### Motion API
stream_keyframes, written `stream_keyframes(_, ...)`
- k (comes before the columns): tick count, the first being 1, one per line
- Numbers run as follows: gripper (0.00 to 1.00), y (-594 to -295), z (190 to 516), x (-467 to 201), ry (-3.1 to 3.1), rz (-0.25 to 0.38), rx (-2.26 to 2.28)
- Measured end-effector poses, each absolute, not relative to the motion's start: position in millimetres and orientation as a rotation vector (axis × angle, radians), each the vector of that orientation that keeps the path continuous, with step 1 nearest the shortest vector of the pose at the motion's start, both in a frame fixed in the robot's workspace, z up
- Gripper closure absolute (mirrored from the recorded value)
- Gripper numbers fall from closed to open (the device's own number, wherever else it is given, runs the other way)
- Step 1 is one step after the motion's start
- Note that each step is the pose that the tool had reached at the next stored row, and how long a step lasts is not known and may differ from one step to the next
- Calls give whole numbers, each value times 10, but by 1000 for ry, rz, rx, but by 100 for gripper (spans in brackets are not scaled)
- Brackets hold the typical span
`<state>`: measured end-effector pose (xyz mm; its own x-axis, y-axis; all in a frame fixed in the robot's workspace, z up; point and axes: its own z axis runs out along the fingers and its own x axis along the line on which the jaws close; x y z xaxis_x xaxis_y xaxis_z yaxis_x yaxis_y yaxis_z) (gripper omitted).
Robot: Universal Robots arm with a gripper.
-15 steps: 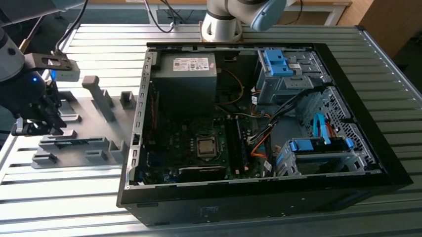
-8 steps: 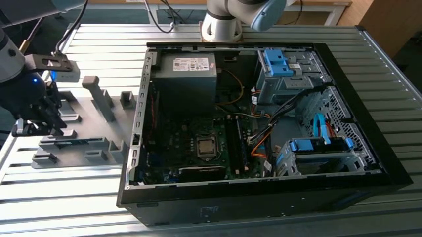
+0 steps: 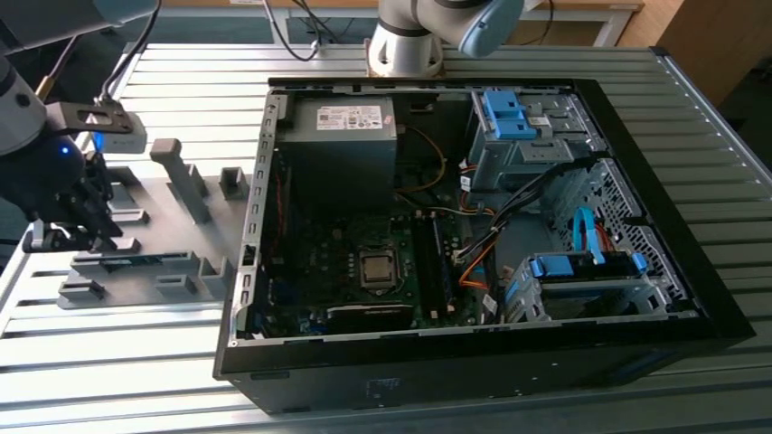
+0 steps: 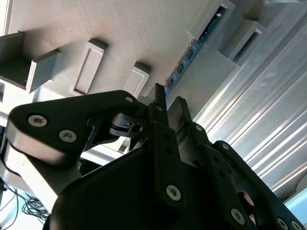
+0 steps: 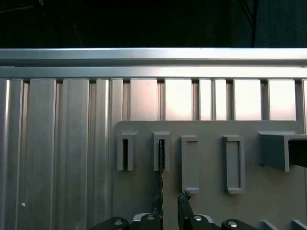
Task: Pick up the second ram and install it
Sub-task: 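Pick up the second ram and move it above second insertion slot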
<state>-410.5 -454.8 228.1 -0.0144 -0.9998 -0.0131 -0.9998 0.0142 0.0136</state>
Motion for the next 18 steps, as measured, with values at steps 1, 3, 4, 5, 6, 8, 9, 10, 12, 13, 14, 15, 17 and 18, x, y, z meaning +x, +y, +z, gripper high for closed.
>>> stream_keyframes(1,73,-4548,2280,-4105,-2237,-30,2205)
stream_keyframes(3,73,-4548,2280,-4105,-2237,-30,2205)
stream_keyframes(4,73,-4548,2278,-4105,-2237,-30,2206)
stream_keyframes(5,73,-4617,2178,-4105,-2235,-30,2207)
stream_keyframes(6,73,-4618,2366,-4105,-2235,-30,2207)
stream_keyframes(8,73,-4618,2402,-4105,-2235,-30,2207)
stream_keyframes(9,73,-4618,2421,-4105,-2235,-30,2207)
stream_keyframes(10,73,-4618,2439,-4105,-2235,-30,2207)
stream_keyframes(12,73,-4617,2476,-4105,-2235,-30,2208)
stream_keyframes(13,73,-4617,2543,-4105,-2235,-30,2207)
stream_keyframes(14,73,-4617,2561,-4105,-2235,-30,2207)
stream_keyframes(15,73,-4617,2579,-4105,-2235,-30,2207)
stream_keyframes(17,73,-4617,2616,-4105,-2235,-30,2207)
stream_keyframes(18,73,-4617,2634,-4105,-2235,-30,2208)
